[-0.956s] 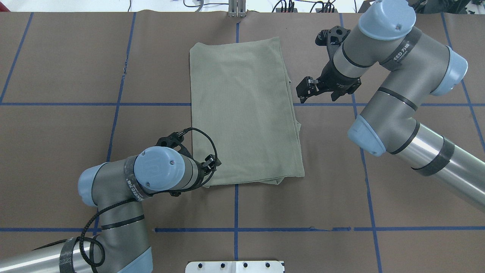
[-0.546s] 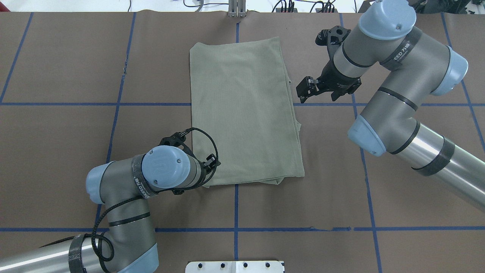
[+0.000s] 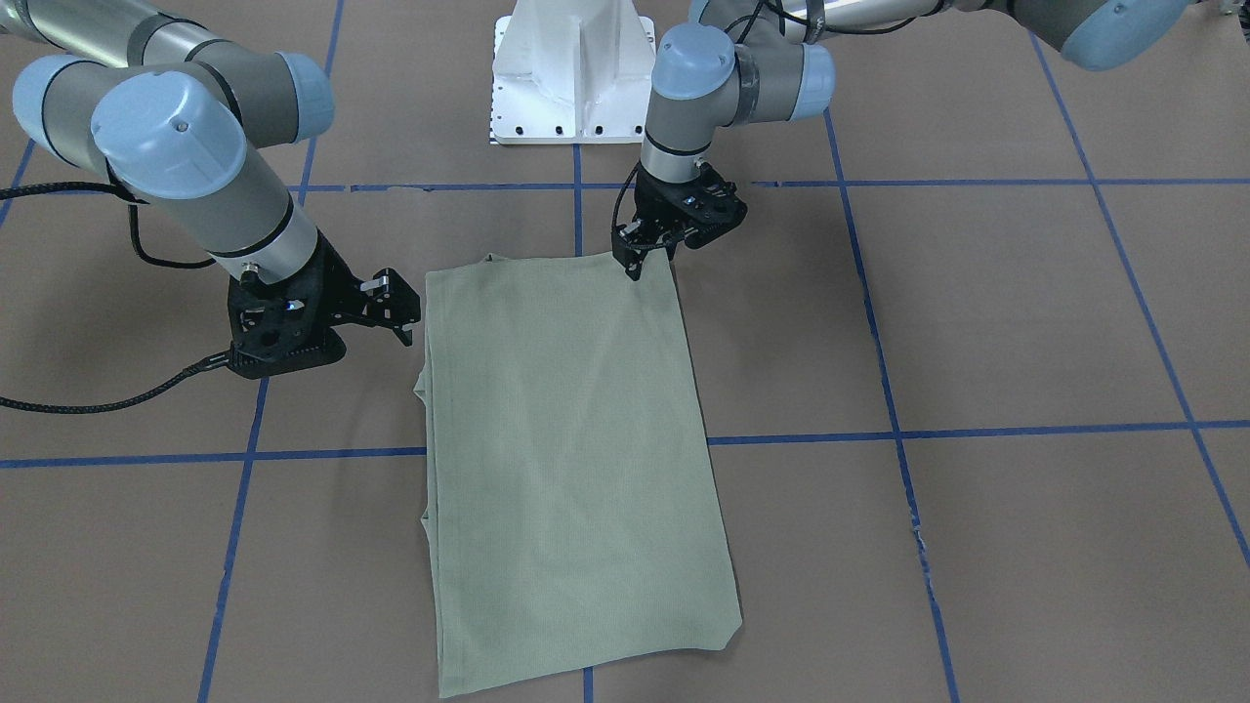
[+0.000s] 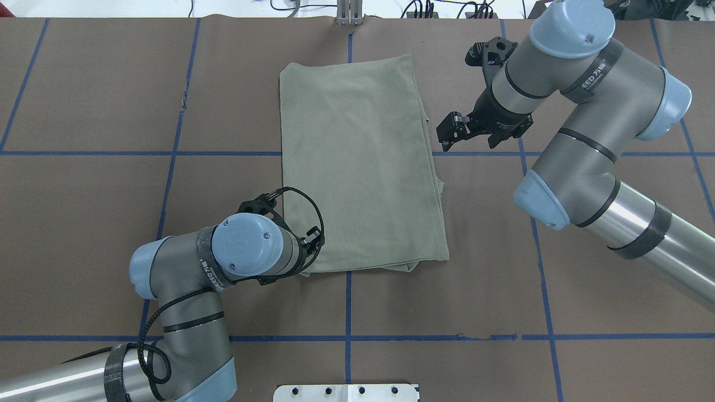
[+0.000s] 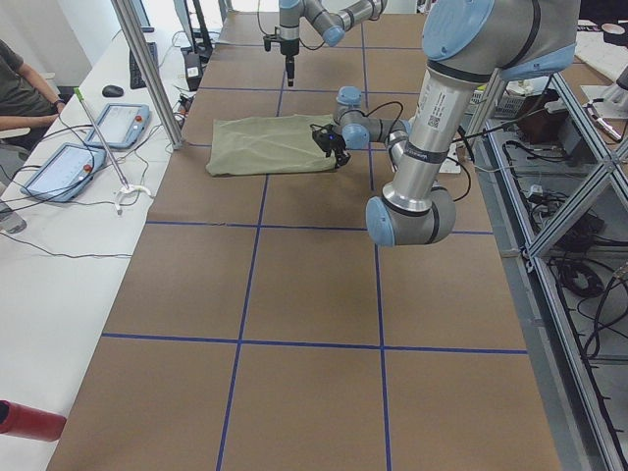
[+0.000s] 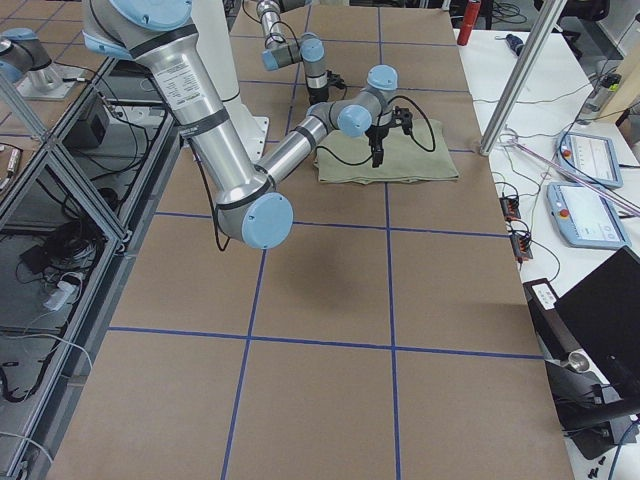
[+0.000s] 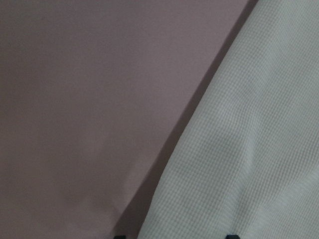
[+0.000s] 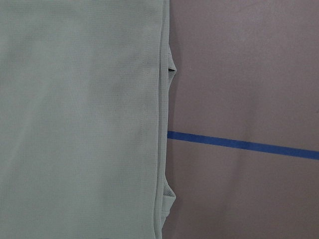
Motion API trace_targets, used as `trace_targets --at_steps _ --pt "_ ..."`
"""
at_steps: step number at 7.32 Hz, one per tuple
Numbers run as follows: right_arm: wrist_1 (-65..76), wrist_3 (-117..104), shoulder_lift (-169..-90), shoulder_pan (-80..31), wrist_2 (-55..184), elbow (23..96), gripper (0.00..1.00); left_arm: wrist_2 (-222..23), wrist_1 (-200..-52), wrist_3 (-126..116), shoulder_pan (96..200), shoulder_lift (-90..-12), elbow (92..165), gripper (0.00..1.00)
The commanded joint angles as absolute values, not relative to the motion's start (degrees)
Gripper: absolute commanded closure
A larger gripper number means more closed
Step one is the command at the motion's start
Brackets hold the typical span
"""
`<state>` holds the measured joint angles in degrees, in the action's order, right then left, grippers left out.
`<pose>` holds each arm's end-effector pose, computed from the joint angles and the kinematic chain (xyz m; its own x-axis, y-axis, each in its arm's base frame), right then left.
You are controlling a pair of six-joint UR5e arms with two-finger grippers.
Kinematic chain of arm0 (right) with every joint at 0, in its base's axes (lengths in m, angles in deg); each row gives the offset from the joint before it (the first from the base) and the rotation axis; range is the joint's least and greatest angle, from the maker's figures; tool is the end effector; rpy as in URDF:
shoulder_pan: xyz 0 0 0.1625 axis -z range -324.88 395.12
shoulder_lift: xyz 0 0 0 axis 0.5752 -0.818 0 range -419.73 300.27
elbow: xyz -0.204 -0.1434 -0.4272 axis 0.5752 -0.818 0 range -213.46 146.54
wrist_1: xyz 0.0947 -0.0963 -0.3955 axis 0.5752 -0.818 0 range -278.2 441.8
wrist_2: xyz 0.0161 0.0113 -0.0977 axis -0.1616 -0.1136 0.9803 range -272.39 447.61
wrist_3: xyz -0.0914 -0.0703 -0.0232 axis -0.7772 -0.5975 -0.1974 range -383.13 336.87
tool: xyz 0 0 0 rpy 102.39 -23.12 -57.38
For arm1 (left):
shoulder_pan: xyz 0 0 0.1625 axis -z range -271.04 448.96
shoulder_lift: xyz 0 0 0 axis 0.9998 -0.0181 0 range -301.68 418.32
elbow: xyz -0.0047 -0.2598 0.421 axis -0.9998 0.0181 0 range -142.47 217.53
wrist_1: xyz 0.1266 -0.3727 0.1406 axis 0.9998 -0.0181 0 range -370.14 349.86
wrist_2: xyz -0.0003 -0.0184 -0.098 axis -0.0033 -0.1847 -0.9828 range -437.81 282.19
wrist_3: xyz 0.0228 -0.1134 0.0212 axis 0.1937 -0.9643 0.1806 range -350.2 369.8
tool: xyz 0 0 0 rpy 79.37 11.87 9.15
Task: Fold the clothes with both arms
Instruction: 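Hold the left gripper at the near corner while the right gripper lowers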
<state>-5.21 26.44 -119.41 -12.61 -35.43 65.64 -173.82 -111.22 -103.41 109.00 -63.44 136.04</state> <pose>-0.4169 -0.5613 0.3436 0.6198 -0.1263 0.7745 0.0383 0.9906 0.1310 0.6315 -0.3591 0.3223 0.4352 -0.5760 -0.6920 0.4739 0.8000 -0.3678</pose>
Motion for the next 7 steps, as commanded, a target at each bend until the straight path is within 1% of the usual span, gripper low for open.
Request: trace_targets --at_steps 1,2,3,4,7 --pt "-5.2 26.4 -119.4 -12.7 -35.4 65.7 0.0 -173.7 -111.2 -103.1 109.4 -63.5 136.1 0.38" --pt "-5.2 26.4 -119.4 -12.7 -35.4 65.6 0.0 -173.7 -111.2 -103.0 109.8 -63.4 135.9 0.38" --pt "-5.2 26.5 -119.4 -12.6 -35.4 65.7 0.0 -173.7 -111.1 -103.0 109.8 -63.4 135.9 0.41" --pt "-5.2 26.9 -119.4 -12.6 -35.4 65.7 0.0 -173.9 -111.2 -102.8 109.8 -63.4 135.8 0.48" --pt "-5.2 26.9 -119.8 -12.6 -35.3 65.8 0.0 -174.2 -111.3 -102.7 109.5 -63.5 135.9 0.51"
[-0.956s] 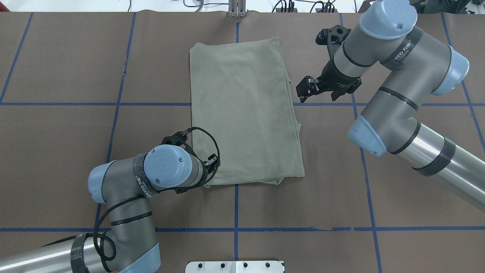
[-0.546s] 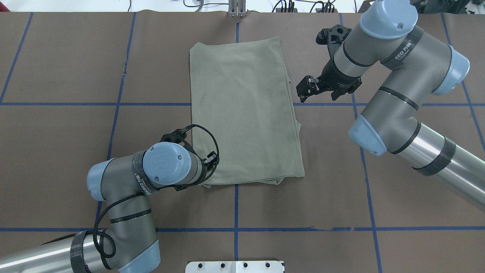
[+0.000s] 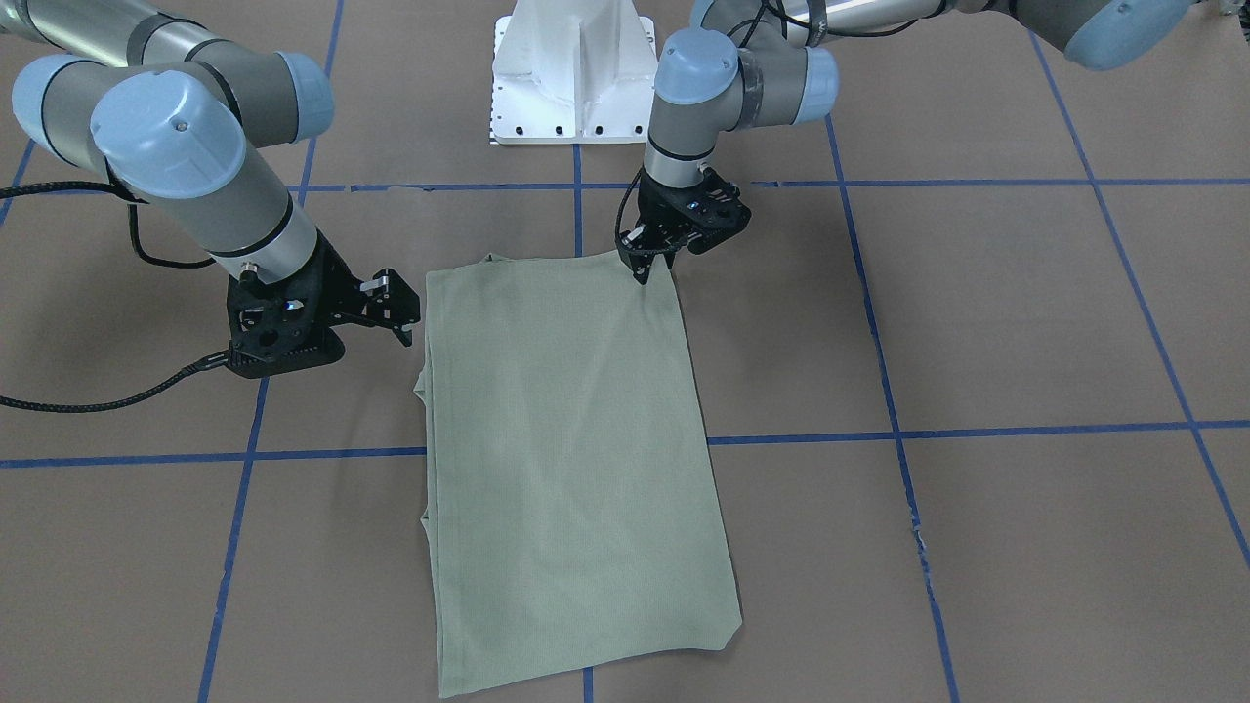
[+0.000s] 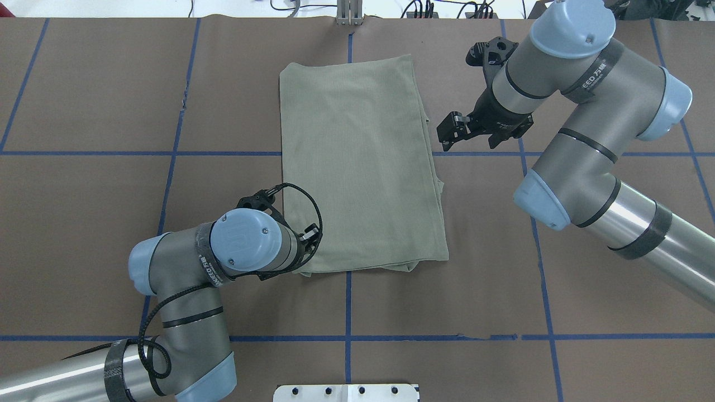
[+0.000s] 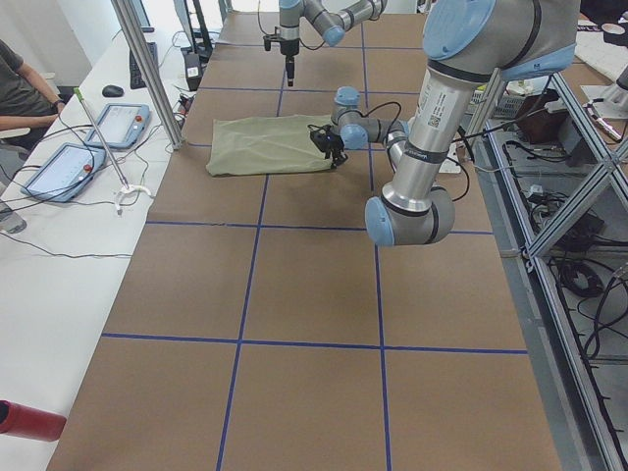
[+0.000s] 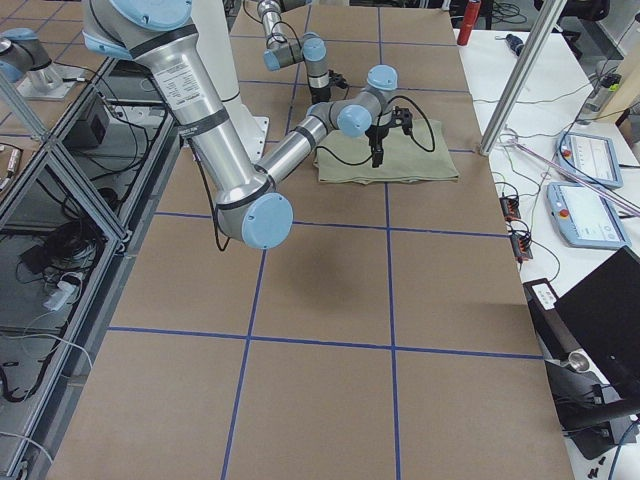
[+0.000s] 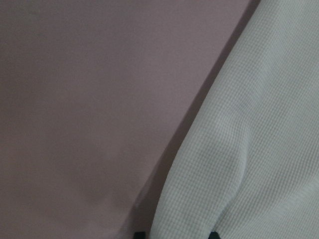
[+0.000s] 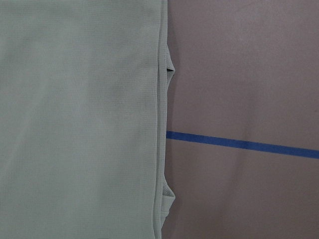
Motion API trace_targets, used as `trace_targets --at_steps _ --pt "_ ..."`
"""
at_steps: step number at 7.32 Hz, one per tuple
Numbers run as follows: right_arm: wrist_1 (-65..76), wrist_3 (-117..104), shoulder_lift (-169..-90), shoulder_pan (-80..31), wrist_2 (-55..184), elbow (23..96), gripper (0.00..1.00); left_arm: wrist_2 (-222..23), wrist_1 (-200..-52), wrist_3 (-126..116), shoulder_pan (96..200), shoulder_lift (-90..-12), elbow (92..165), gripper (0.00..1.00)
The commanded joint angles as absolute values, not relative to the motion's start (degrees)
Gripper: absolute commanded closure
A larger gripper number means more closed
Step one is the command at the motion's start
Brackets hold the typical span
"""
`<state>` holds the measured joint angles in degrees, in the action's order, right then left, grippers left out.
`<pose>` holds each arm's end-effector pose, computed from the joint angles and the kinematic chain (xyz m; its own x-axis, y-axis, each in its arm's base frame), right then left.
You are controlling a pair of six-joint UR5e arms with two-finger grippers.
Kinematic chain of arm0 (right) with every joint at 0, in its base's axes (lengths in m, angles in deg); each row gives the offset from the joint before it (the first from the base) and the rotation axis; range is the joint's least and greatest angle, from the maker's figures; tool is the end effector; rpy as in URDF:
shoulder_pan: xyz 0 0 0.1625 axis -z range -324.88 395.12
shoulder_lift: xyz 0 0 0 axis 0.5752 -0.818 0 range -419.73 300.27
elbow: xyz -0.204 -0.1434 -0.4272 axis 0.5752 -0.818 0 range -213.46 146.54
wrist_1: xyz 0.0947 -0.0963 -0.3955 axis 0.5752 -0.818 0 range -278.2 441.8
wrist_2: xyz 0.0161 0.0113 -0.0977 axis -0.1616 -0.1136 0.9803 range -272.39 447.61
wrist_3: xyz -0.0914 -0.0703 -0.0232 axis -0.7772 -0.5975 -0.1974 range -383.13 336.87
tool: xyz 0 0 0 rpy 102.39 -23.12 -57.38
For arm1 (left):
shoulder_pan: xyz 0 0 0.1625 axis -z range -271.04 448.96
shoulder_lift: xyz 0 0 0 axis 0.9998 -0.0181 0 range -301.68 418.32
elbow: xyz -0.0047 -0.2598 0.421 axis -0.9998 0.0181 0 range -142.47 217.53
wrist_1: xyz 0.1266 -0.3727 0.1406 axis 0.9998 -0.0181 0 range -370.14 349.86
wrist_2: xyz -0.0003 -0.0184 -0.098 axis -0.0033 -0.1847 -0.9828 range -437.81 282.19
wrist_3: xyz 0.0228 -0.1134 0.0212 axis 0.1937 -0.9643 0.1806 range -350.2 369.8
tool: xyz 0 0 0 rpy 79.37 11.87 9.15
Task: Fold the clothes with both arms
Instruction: 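Hold the left gripper at the near corner while the right gripper lowers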
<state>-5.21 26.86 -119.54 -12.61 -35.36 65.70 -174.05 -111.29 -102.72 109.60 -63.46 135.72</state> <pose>-0.4164 -0.5609 0.3447 0.6214 -0.1183 0.7745 0.0331 0.9916 0.1249 0.6292 -0.3658 0.3244 0.4387 -0.5721 -0.6929 0.4756 0.8021 -0.3611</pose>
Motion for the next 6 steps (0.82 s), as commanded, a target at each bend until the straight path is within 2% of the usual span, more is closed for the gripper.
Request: trace_targets --at_steps 1,2,3,4,6 --pt "-5.2 26.9 -119.8 -12.6 -35.3 65.8 0.0 -174.4 -111.3 -102.7 109.5 -63.5 135.9 0.59" --pt "-5.2 26.9 -119.8 -12.6 -35.3 65.8 0.0 -174.4 -111.3 -102.7 109.4 -63.3 136.1 0.78" --pt "-5.2 26.9 -119.8 -12.6 -35.3 65.8 0.0 -173.9 -111.3 -102.7 108.9 -62.8 136.2 0.92" --pt "-5.2 27.1 -119.8 -12.6 -35.3 65.9 0.0 -173.9 -111.3 -102.6 108.6 -62.7 136.3 1.0" --pt "-5.1 31.0 -119.8 -11.8 -35.4 67.2 0.0 -174.1 -111.3 -102.4 108.6 -62.7 137.8 1.0"
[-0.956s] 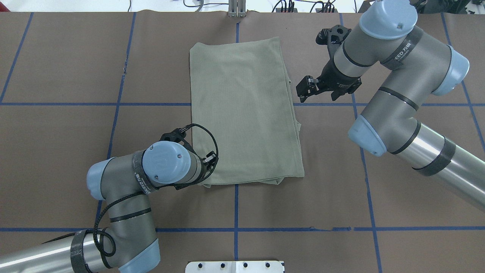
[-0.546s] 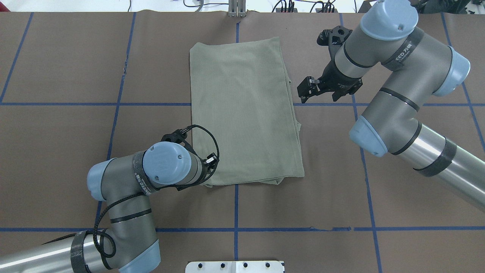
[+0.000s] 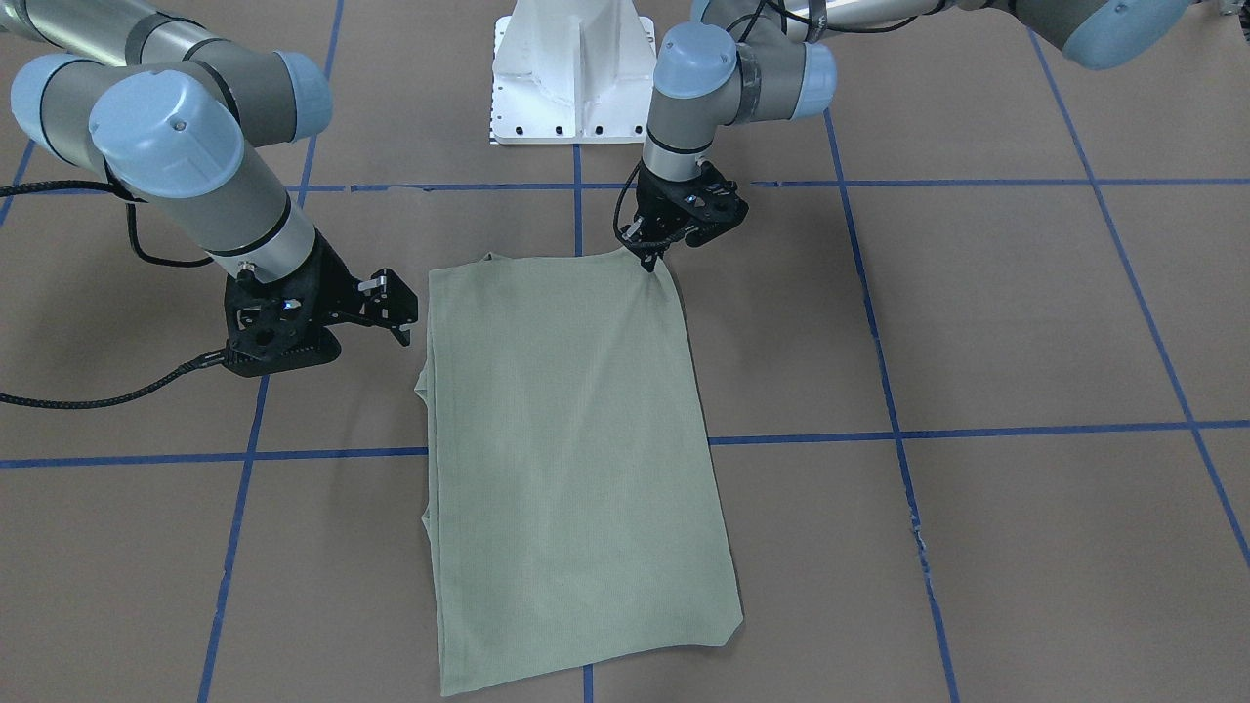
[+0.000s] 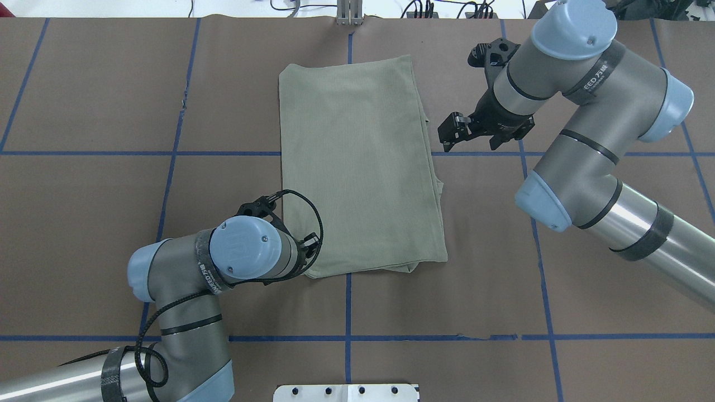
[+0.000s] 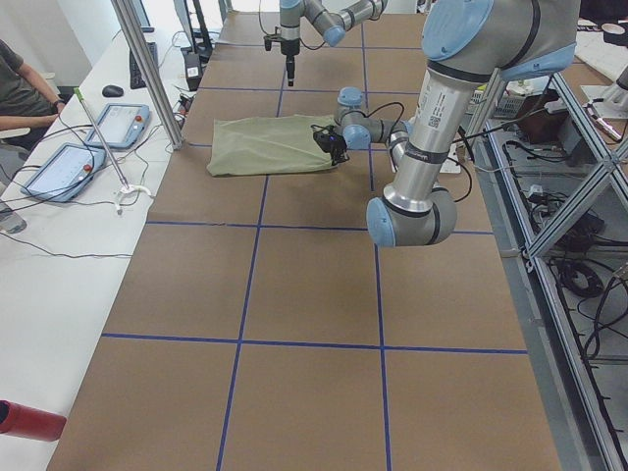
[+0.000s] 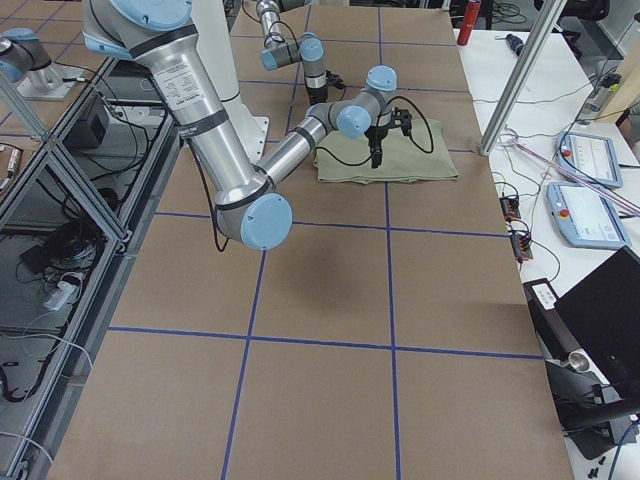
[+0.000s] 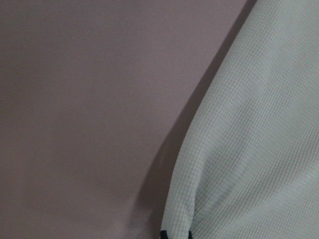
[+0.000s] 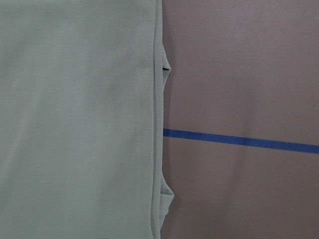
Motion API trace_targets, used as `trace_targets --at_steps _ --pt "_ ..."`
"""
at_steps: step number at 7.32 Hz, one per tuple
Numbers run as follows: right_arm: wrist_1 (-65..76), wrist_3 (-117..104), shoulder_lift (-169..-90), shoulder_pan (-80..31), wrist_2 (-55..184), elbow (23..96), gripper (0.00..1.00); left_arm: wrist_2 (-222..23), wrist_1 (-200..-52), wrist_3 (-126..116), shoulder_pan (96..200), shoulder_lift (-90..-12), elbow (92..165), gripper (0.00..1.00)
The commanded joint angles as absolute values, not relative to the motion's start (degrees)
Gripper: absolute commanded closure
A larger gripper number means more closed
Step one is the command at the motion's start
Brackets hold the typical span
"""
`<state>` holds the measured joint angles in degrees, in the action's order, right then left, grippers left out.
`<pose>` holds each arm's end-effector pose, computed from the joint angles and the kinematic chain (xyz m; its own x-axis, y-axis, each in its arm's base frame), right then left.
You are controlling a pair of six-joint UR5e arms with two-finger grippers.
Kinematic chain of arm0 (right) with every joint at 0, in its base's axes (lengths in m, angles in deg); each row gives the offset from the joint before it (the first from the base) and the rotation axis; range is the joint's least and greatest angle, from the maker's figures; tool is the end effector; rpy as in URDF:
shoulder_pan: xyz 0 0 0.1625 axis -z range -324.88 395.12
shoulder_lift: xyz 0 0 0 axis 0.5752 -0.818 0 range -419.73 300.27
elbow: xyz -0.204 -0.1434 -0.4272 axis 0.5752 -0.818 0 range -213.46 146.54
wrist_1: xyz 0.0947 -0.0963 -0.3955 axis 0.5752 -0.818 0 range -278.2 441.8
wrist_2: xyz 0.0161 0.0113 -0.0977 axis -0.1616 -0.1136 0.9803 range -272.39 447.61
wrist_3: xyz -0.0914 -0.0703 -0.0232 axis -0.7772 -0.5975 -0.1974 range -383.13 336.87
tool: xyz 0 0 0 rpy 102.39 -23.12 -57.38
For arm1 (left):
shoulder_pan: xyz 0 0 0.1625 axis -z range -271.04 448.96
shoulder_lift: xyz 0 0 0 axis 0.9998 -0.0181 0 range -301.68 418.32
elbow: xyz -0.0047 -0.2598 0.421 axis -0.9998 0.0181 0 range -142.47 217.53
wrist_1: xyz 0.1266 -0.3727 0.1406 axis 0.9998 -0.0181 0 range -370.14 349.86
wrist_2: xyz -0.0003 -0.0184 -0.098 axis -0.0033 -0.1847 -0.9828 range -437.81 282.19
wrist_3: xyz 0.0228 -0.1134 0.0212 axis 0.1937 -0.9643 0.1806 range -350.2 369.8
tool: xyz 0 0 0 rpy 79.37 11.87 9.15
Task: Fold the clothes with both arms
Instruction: 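Hold the left gripper at the near corner while the right gripper lowers, then move the right gripper to the shirt's other near corner beside the left gripper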
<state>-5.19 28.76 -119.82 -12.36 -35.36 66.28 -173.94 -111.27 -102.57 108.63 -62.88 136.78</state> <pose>-0.4166 -0.5566 0.3436 0.6188 -0.0913 0.7802 0.0164 0.9945 0.1033 0.6292 -0.3531 0.3232 0.4437 -0.5605 -0.6992 0.4594 0.8122 -0.3595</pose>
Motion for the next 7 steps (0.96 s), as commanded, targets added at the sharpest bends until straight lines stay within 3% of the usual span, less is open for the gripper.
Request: trace_targets --at_steps 1,7 --pt "-5.1 34.4 -120.0 -10.3 -35.3 68.0 0.0 -174.4 -111.0 -98.1 108.7 -62.6 139.5 1.0" --pt "-4.7 70.6 -125.9 10.0 -18.1 75.2 0.0 -174.8 -110.8 -93.4 108.6 -62.6 141.9 1.0"
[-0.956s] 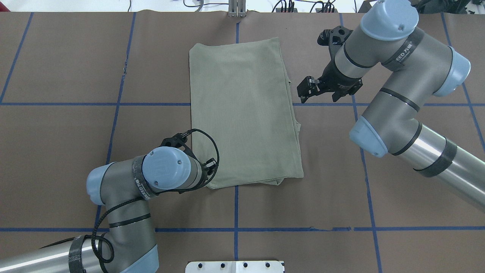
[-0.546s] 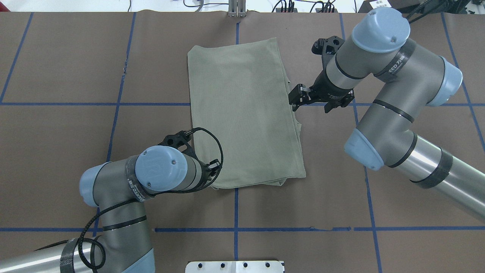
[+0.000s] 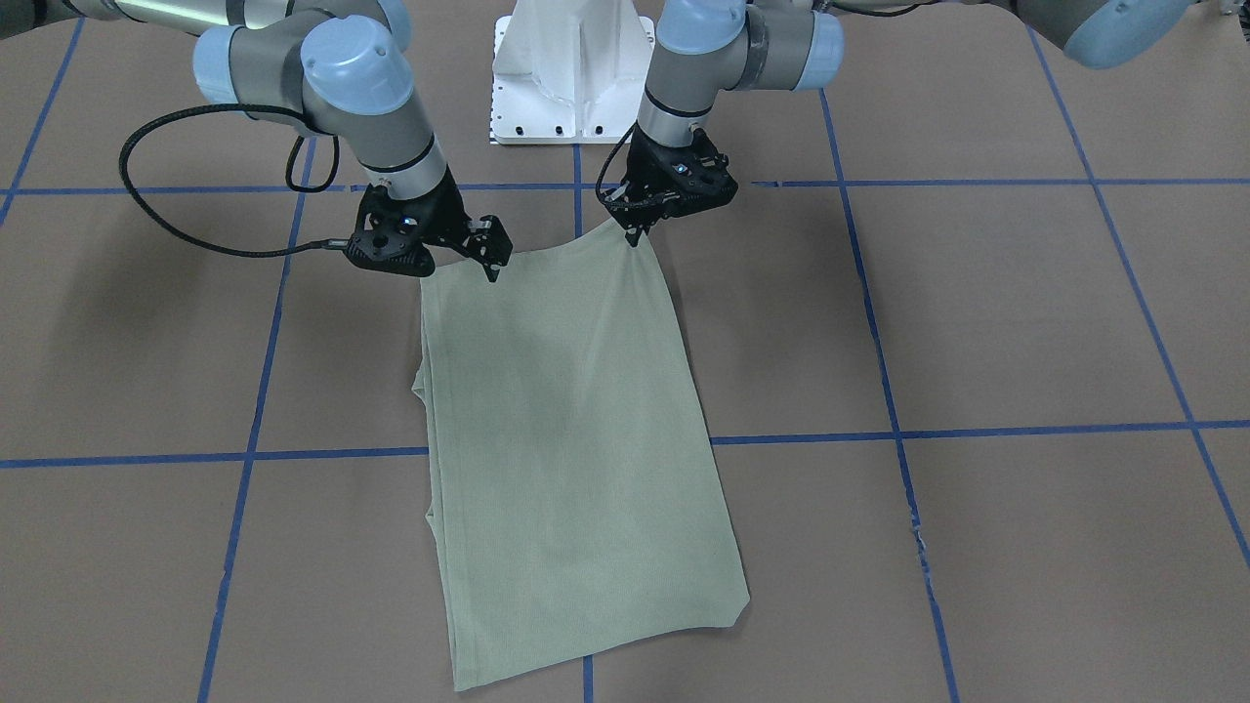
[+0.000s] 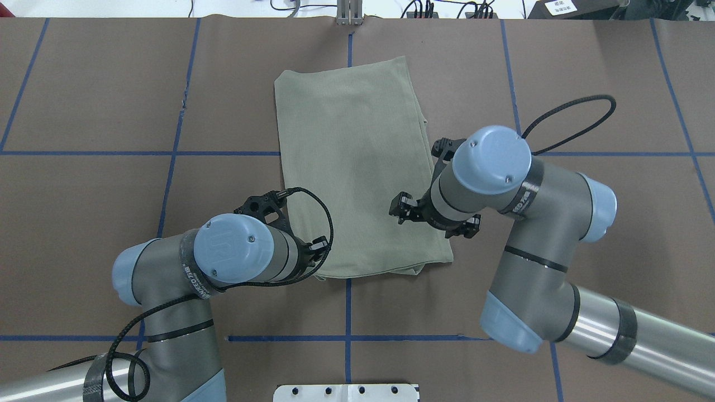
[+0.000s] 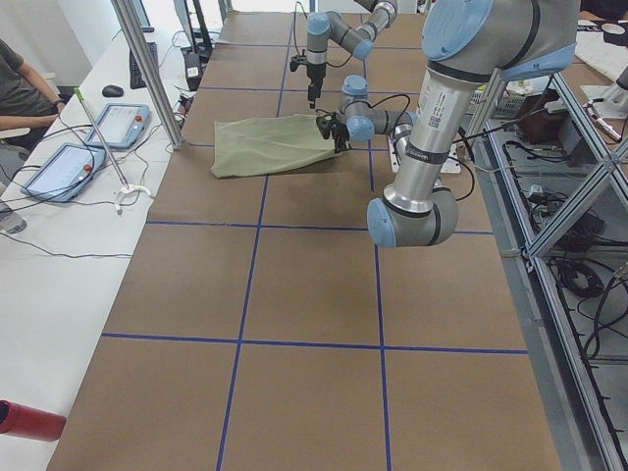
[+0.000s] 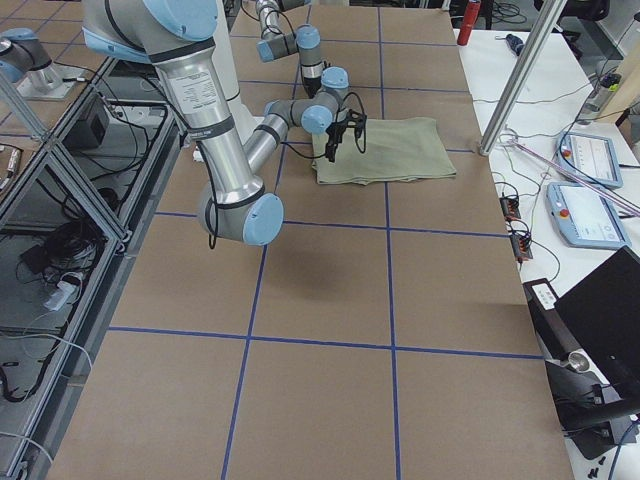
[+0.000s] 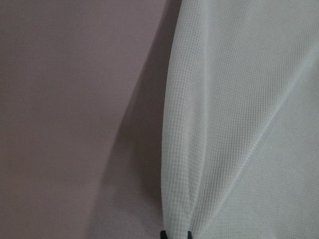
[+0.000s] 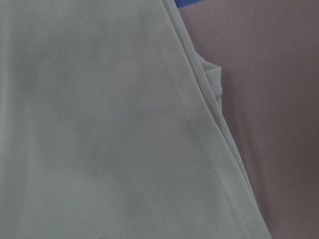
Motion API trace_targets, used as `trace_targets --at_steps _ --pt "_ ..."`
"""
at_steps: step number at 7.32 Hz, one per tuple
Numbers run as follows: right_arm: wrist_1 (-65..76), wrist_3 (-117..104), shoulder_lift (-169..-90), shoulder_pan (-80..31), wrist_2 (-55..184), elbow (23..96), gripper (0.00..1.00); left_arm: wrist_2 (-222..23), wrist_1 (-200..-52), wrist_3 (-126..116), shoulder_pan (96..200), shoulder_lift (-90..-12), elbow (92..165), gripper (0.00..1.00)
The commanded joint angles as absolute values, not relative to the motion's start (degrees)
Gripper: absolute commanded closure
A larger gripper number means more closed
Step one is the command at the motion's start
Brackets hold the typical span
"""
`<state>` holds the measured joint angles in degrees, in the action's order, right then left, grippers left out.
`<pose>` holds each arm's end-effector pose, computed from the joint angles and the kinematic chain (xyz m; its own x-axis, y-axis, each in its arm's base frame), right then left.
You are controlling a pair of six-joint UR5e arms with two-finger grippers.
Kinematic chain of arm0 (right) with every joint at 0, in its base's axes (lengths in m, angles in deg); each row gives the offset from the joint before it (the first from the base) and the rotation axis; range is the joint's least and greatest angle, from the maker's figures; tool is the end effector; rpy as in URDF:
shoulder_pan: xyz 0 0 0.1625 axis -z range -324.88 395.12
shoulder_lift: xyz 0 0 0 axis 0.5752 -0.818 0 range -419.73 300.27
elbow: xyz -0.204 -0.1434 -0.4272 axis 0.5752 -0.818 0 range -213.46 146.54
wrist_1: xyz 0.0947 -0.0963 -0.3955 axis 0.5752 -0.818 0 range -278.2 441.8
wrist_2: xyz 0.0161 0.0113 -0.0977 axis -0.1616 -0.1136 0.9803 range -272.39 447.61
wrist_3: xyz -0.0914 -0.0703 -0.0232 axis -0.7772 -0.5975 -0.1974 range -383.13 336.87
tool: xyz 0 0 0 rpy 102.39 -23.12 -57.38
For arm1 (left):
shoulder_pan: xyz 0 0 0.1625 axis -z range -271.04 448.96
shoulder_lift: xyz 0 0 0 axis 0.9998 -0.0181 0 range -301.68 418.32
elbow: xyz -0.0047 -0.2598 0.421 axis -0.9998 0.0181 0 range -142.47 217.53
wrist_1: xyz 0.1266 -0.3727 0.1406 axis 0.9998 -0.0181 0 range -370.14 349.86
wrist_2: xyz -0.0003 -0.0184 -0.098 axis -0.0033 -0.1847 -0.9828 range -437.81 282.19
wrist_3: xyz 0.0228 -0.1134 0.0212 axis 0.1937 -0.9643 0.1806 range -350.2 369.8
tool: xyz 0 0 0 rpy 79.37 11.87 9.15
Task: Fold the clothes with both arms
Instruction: 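Move the right gripper to the shirt's other near corner beside the left gripper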
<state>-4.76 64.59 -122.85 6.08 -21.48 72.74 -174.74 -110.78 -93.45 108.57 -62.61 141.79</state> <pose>-0.5330 -0.4042 0.3373 0.6111 0.2962 0.7341 -0.2270 0.9540 -0.1960 0.6063 -0.3425 0.2889 0.4602 -0.4055 -0.7898 0.3541 0.8996 -0.2556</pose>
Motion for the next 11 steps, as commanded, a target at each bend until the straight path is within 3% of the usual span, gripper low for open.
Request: trace_targets --at_steps 1,5,11 --pt "-4.7 74.5 -126.3 11.9 -14.3 75.6 0.0 -174.8 -110.8 -93.4 108.6 -62.6 141.9 1.0" --pt "-4.6 79.9 -124.0 13.6 -13.9 69.9 0.0 -174.7 -110.9 -93.4 108.6 -62.8 141.9 1.0" --pt "-4.9 80.0 -123.8 13.7 -14.0 69.0 0.0 -174.7 -111.0 -93.5 108.7 -62.9 142.0 1.0"
